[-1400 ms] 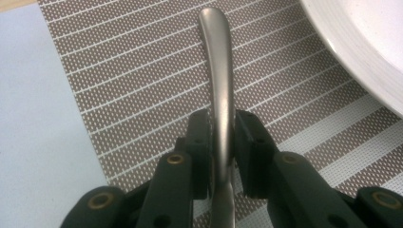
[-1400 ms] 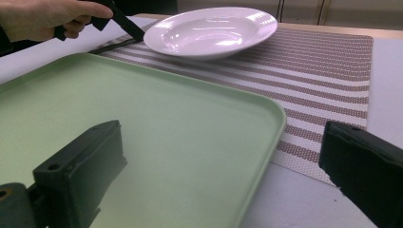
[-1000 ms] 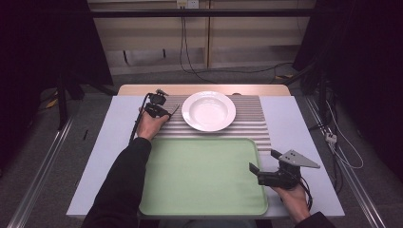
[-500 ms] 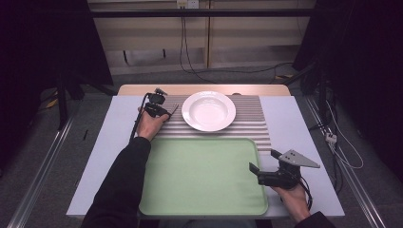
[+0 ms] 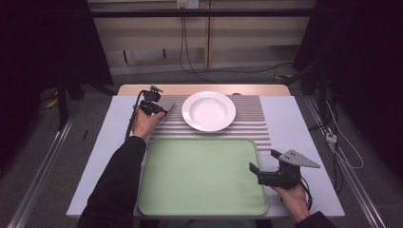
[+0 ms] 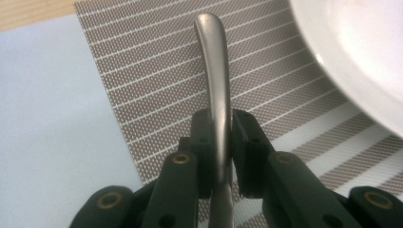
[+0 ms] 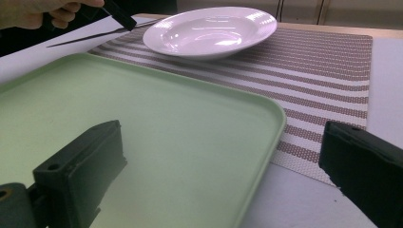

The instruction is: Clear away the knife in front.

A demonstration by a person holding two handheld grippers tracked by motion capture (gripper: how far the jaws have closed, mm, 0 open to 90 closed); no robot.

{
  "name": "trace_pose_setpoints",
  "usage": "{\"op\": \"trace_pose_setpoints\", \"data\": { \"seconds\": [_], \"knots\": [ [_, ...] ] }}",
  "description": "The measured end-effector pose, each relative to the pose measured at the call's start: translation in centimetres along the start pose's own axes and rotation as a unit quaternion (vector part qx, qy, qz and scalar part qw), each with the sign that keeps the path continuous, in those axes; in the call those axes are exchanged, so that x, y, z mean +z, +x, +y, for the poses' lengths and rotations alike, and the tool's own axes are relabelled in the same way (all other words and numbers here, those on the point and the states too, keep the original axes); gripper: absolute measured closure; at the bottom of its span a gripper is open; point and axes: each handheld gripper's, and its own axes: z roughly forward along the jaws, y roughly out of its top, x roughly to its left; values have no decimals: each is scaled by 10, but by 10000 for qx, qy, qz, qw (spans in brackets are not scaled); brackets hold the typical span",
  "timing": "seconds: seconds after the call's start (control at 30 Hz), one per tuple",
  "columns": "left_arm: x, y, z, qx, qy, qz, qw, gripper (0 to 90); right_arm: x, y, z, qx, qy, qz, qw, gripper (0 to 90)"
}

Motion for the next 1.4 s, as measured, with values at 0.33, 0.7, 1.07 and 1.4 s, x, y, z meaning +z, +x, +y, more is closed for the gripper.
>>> {"op": "trace_pose_setpoints", "data": {
  "seconds": [0.33,0.7,1.07,1.4],
  "knots": [
    [-21,-11,-2,172,-208,-146,9995,799,-1,0,0,-23,-7,-4,10000,11],
    [-34,-24,-11,383,-289,-273,9985,798,-1,1,0,-31,-5,-11,10000,11],
    [-50,-43,-24,661,-426,-446,9959,799,0,2,0,-36,0,-18,10000,11],
    [-62,-60,-40,952,-475,-590,9926,798,0,2,0,-64,1,-31,10000,11]
  ]
}}
